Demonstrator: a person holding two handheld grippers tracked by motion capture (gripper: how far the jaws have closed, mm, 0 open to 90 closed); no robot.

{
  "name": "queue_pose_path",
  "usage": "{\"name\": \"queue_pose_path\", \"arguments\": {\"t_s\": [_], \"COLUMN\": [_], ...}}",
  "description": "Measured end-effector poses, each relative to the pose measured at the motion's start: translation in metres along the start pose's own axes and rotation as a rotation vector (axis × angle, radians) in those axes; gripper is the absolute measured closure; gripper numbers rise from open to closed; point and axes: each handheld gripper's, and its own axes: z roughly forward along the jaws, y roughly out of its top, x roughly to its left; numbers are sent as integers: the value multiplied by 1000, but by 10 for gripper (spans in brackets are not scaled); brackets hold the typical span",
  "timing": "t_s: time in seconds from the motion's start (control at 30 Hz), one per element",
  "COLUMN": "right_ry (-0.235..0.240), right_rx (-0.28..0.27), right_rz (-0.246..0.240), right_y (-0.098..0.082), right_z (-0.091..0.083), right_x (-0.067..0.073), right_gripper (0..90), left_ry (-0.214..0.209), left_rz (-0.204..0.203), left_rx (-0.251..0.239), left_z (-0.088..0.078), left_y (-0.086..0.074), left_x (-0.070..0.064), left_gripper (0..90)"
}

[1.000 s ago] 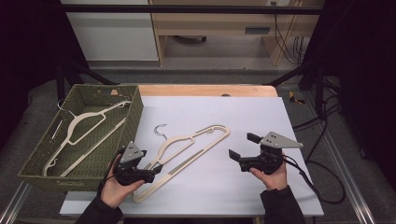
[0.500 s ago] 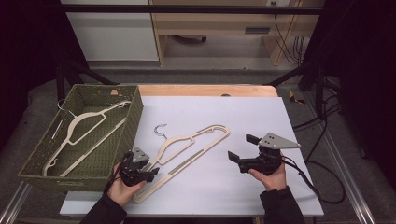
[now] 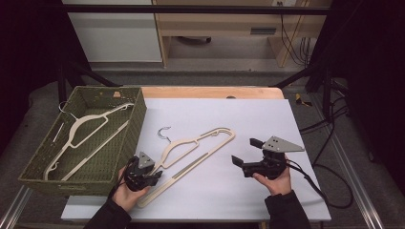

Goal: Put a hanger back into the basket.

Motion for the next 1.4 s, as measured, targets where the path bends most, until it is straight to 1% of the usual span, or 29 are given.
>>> {"name": "queue_pose_path", "arguments": {"t_s": [0.07, 0.13, 0.23, 0.27, 0.3, 0.33, 0.37, 0.4, 0.43, 0.5, 0.6, 0.7, 0.8, 0.87, 0.9, 0.93, 1.07, 1.2, 1.4], "right_ry": [-1, -1, 0, 0, 2, 2, 2, 1, 2, 2, 2, 1, 0, 0, 0, 0, 1, 1, 2], "right_rx": [0, -1, 0, 0, -1, -1, -1, 0, 0, 0, 0, 1, 3, 3, 3, 5, 6, 6, 7], "right_rz": [3, 2, 3, 3, -3, -2, -1, -1, -1, -3, -3, 1, 0, -1, -1, 1, 2, 2, 0], "right_y": [0, 0, 0, 0, 0, 0, 0, 0, 0, 0, 0, 0, 0, 0, -1, -1, -1, -1, -1], "right_z": [0, 0, 0, 0, 0, -1, -1, -1, -1, -1, 0, 0, 1, 1, 1, 1, 1, 1, 1], "right_x": [0, 0, 0, 0, 0, 0, 0, 0, 0, 0, 0, 0, 0, 0, 0, 0, 0, 0, 0], "right_gripper": [72, 72, 72, 72, 72, 72, 72, 72, 72, 72, 72, 72, 72, 72, 72, 72, 72, 72, 72], "left_ry": [-11, -6, -11, -11, -7, 6, 8, 15, 16, 4, 11, 13, 12, 14, 18, 19, 14, -1, 2], "left_rz": [-17, -16, -34, -34, -54, -50, -52, -56, -60, -89, -84, -89, -90, -90, -88, -84, -76, -82, -77], "left_rx": [6, 7, 6, 6, 1, -2, -7, 1, 18, 8, 10, 9, 18, 20, 23, 27, 35, 36, 12], "left_z": [-1, -1, -2, -2, -1, -1, -1, 0, 2, 3, 3, 2, 1, 1, 0, 0, -1, -2, -6], "left_y": [0, 0, 0, 0, 0, -1, -1, -1, -2, -4, -3, -3, -2, -2, -2, -2, -2, -2, -1], "left_x": [2, 2, 1, 1, 2, 2, 2, 2, 3, 5, 3, 2, 3, 3, 3, 3, 2, 2, 1], "left_gripper": [616, 658, 658, 651, 626, 588, 575, 532, 520, 521, 534, 581, 685, 739, 739, 780, 786, 790, 791]}}
